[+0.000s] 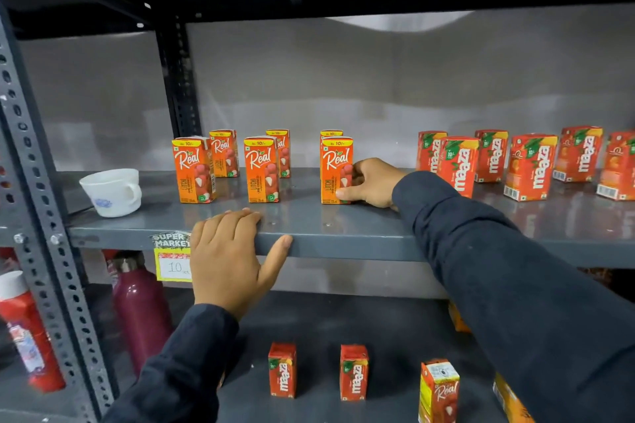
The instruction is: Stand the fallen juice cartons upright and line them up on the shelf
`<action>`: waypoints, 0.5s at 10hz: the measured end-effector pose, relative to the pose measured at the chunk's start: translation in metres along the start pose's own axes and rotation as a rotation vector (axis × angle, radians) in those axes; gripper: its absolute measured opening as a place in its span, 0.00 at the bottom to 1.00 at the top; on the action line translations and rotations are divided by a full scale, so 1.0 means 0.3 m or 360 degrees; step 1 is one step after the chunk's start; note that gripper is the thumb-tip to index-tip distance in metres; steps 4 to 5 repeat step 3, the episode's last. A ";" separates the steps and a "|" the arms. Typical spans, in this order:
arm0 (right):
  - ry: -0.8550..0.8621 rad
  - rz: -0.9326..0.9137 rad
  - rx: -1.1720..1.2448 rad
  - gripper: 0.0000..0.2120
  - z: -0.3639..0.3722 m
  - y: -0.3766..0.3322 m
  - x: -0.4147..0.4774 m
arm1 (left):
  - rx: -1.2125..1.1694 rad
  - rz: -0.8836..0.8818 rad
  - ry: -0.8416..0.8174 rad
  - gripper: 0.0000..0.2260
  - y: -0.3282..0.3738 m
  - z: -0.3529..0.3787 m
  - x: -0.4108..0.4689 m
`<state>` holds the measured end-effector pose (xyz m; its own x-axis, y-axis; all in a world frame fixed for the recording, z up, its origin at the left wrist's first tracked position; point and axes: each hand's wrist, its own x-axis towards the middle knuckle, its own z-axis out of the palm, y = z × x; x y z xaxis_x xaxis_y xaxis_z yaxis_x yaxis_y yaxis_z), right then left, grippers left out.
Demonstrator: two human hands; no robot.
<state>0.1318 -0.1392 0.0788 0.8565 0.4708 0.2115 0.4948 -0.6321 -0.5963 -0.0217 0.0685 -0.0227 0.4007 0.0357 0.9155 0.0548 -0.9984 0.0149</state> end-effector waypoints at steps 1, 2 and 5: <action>0.0033 0.0013 -0.0051 0.25 -0.001 -0.002 -0.009 | -0.0011 0.0012 -0.0026 0.26 0.008 0.003 0.008; 0.0067 -0.0006 -0.0062 0.28 -0.006 -0.029 -0.057 | -0.0008 0.0050 -0.0038 0.26 0.015 0.010 0.004; 0.0223 -0.0116 0.0077 0.34 0.003 -0.056 -0.093 | -0.0039 0.0041 -0.0016 0.26 0.002 -0.004 -0.006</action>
